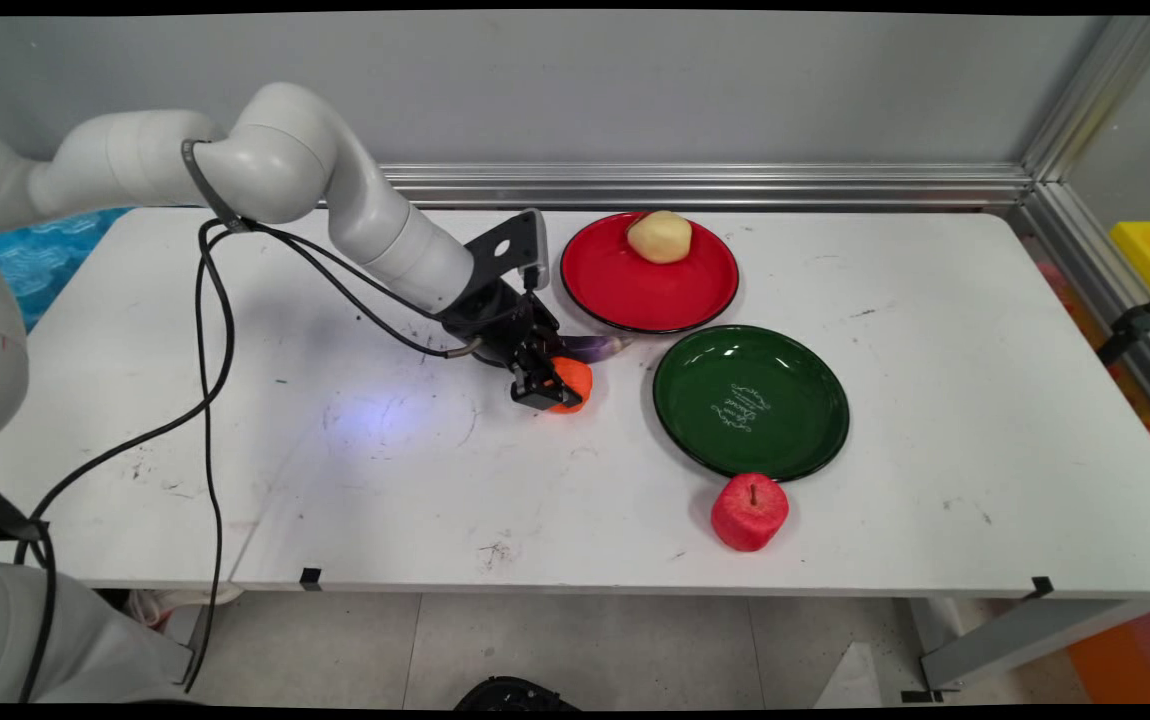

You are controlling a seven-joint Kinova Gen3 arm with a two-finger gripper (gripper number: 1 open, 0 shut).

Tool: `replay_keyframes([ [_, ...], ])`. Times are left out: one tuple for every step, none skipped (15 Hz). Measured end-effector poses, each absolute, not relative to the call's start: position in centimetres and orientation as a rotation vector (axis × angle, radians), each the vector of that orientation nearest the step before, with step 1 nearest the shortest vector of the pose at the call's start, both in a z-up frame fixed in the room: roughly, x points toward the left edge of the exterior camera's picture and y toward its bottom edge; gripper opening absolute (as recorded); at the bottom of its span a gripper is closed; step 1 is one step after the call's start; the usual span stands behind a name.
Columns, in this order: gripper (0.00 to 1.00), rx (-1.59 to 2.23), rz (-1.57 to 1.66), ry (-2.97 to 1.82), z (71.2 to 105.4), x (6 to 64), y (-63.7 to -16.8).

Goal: Place the picked object on the table

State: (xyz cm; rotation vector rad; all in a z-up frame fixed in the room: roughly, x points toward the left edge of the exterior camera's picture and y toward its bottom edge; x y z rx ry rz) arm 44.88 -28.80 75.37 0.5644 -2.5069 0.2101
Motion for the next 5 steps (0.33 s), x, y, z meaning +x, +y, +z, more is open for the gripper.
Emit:
replay_keyframes([
  [0.0,0.57,0.204,-2.507,75.2,44.81,-28.96],
  [1.0,0.575,0.202,-2.505,75.17,44.79,-28.98],
  [1.0,0.577,0.197,-2.504,75.12,44.74,-29.12],
  [1.0,0.585,0.194,-2.503,75.16,44.75,-29.0],
  [1.0,0.588,0.191,-2.502,75.3,44.7,-29.04],
])
